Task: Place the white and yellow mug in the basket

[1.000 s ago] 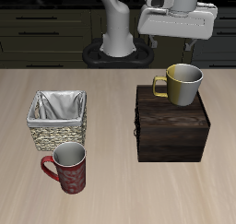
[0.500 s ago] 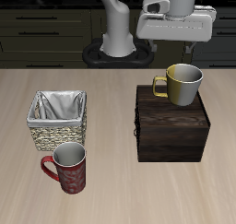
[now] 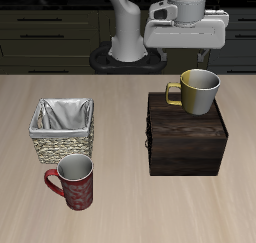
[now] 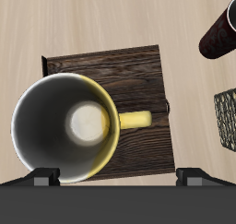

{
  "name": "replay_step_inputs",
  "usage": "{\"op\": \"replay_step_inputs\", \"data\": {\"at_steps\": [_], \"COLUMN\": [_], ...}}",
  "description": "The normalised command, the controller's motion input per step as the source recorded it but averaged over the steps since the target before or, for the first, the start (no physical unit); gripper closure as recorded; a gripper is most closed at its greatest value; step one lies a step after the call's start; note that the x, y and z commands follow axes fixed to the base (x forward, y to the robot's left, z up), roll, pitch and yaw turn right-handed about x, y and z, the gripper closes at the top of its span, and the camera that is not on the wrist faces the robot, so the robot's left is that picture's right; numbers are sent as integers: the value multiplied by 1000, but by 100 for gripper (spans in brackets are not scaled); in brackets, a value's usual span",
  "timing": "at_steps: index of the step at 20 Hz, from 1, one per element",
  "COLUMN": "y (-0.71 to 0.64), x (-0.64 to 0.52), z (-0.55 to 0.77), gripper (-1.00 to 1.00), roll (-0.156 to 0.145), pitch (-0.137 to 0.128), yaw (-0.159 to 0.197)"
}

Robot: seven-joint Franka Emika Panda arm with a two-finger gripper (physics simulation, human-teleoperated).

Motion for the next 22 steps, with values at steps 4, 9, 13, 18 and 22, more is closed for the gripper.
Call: {"op": "replay_step_inputs", "data": {"at_steps": [4,9,13,18,22], "y": [-62,-45,-88,31,1], "x": [42,68,64,-18,22], "z": [-216,-215,-245,-230,-265], "gripper": [-100,-100,-100,-100,-100], "roll": [5,6,-17,22,60], "pitch": [27,21,35,27,70], "yaw": [-4,28,-10,43,-16]}}
